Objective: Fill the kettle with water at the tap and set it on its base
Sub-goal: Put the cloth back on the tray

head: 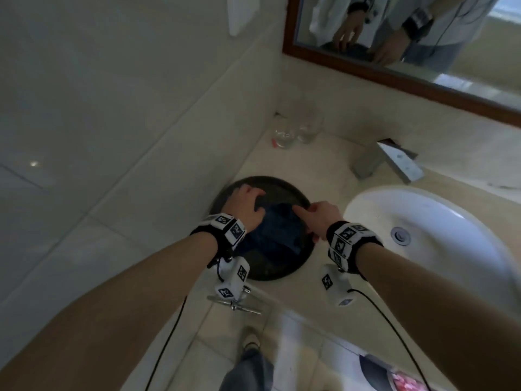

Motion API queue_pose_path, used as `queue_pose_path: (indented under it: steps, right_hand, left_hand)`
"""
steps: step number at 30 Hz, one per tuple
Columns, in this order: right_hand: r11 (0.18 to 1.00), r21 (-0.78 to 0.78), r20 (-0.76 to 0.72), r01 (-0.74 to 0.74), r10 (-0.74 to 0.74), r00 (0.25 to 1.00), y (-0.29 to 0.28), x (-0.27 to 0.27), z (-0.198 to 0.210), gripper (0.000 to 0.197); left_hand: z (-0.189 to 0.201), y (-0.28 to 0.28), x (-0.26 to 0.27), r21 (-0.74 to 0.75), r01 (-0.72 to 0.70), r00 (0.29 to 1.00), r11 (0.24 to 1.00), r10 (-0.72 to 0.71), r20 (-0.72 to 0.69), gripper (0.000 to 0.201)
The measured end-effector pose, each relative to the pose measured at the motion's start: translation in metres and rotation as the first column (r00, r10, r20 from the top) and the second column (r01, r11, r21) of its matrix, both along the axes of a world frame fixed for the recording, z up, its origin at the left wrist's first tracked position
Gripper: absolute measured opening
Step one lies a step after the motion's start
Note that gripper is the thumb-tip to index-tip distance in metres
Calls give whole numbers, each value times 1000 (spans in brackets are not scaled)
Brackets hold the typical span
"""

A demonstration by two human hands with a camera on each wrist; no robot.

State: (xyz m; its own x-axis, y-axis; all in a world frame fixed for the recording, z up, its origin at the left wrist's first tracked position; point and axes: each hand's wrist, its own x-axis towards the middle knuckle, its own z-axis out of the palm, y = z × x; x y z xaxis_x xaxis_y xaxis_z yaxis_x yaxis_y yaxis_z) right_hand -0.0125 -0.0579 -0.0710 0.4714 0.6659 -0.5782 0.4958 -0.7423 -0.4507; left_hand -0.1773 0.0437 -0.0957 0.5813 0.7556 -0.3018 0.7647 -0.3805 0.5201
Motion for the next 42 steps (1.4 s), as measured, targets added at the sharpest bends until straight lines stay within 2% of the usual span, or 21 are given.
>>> queue_pose_path:
  steps: [4, 9, 14, 18, 20, 23, 27, 29, 30, 33, 37, 42]
  right_hand:
    - [998, 16, 146, -64, 61, 987, -37, 38, 57, 58]
    - [985, 169, 276, 35, -81, 958, -120, 108, 135, 57]
    - [940, 280, 364, 195, -291, 885, -267, 186, 198, 55]
    - [931, 211, 433, 296, -361, 826, -413, 236, 211, 53]
    - [923, 190, 456, 335, -385, 802, -472, 250, 206, 48]
    - [913, 149, 416, 379, -405, 814, -536, 260, 182, 30]
    - [965, -45, 333, 259, -230, 914, -579, 254, 122, 31]
    - [966, -101, 262, 238, -205, 943, -591, 243, 89, 27]
    - [965, -120, 233, 234, -202, 951, -596, 239, 69, 31]
    - [968, -139, 165, 208, -185, 969, -604, 234, 24, 61]
    - [970, -67, 207, 232, -214, 955, -599, 234, 1, 78]
    - [965, -39, 255, 260, -242, 936, -602, 235, -17, 90]
  left_hand:
    - [62, -18, 44, 137, 185, 981, 973, -191, 32, 41]
    - [139, -85, 147, 308, 387, 907, 869, -419, 44, 41]
    - [190, -208, 258, 425, 525, 793, 737, -606, 70, 39]
    - [202, -319, 333, 422, 646, 688, 637, -724, 40, 42]
    - [200, -368, 369, 410, 699, 637, 586, -771, 15, 42]
    - [187, -435, 408, 383, 764, 579, 520, -814, -49, 42]
    - [160, -498, 430, 347, 850, 475, 397, -862, -176, 42]
    - [145, -513, 434, 332, 866, 457, 375, -862, -219, 44]
    - [137, -517, 435, 320, 868, 460, 380, -857, -231, 44]
    - [113, -522, 439, 308, 858, 489, 411, -836, -247, 41]
    - [92, -531, 438, 323, 834, 533, 447, -805, -262, 28]
    - [72, -538, 430, 301, 879, 469, 368, -778, -419, 27]
